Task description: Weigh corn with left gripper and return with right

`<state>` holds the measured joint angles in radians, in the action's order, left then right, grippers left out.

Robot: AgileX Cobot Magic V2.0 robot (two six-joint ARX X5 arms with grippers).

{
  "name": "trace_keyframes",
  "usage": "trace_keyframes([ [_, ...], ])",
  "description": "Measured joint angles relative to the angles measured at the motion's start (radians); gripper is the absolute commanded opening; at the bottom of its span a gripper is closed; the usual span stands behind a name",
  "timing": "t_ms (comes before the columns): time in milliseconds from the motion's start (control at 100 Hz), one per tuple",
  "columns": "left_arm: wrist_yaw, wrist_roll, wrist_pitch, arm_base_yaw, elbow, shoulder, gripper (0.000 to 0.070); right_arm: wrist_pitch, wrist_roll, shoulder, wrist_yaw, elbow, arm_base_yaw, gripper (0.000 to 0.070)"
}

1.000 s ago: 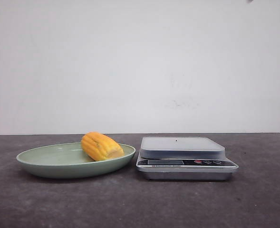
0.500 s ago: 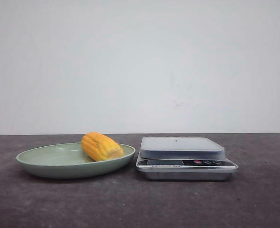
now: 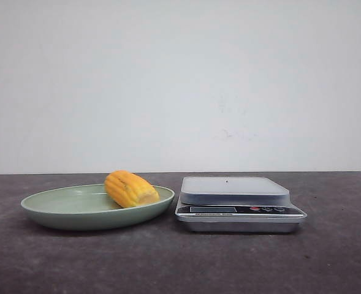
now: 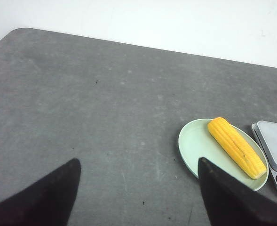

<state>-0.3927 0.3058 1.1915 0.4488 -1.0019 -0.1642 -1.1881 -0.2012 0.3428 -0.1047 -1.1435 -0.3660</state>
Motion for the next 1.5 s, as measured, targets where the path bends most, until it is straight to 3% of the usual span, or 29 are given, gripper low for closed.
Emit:
trace_keyframes([
  [180, 0.0, 0.0, -0.038, 0.0, 0.0, 0.0, 0.0255, 0.092, -0.006, -0.002, 0.003, 0.076, 0.0, 0.0344],
  [220, 0.0, 0.0, -0.052, 0.0, 0.0, 0.0, 0.0172, 0.108, -0.01, -0.002, 0.009, 0.095, 0.0, 0.024],
  [260, 0.0, -0.001, -0.065, 0.0, 0.0, 0.0, 0.002, 0.121, -0.013, -0.002, 0.015, 0.114, 0.0, 0.0078],
  [280, 0.0, -0.001, -0.069, 0.0, 0.0, 0.0, 0.0, 0.127, -0.013, -0.002, 0.017, 0.124, 0.0, 0.0],
  [570, 0.007, -0.002, -0.1, 0.0, 0.0, 0.0, 0.0011, 0.184, -0.014, -0.001, 0.027, 0.175, 0.0, 0.0011],
  [740, 0.007, 0.0, -0.098, 0.0, 0.0, 0.0, 0.0012, 0.134, -0.014, -0.001, 0.027, 0.175, 0.0, 0.0011],
  [1359, 0.007, 0.0, -0.097, 0.0, 0.0, 0.0, 0.0012, 0.145, -0.014, -0.001, 0.026, 0.175, 0.0, 0.0011],
  [1499, 0.006, -0.02, -0.119, -0.049, 0.015, 0.002, 0.0012, 0.145, -0.014, -0.001, 0.026, 0.175, 0.0, 0.0011],
])
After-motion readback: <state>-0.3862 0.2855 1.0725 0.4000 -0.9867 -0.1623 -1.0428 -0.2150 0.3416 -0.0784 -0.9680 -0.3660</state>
